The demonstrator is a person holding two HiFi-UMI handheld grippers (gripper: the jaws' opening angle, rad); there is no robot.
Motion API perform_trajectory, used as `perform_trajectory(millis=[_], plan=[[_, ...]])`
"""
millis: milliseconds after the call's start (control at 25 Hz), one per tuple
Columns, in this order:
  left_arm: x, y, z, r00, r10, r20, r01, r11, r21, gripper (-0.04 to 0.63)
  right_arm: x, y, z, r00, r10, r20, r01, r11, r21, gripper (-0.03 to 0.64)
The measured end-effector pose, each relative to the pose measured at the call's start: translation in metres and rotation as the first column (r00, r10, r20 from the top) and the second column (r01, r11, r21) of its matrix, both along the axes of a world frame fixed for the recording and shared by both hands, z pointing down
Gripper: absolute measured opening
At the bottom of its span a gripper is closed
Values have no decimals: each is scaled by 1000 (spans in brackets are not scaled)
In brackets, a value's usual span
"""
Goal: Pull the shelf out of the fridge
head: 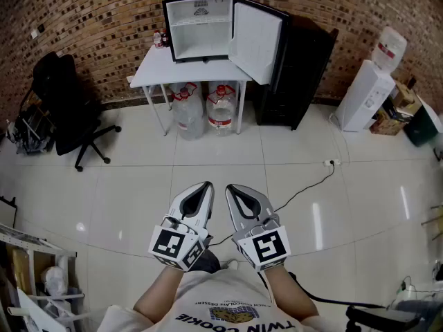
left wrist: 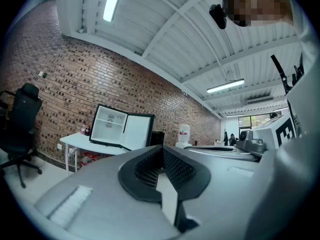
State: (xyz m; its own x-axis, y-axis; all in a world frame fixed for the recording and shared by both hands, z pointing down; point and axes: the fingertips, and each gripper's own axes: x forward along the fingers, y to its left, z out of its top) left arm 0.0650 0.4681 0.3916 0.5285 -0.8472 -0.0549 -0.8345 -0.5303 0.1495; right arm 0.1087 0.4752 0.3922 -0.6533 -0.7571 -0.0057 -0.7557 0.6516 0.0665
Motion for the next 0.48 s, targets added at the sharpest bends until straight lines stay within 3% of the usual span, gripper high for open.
perform_trajectory(millis=[480], plan=[[-15, -17, -6, 999, -35, 22, 36, 999, -11, 2, -11, -22, 10, 1000, -21, -4, 21, 999, -28, 5]])
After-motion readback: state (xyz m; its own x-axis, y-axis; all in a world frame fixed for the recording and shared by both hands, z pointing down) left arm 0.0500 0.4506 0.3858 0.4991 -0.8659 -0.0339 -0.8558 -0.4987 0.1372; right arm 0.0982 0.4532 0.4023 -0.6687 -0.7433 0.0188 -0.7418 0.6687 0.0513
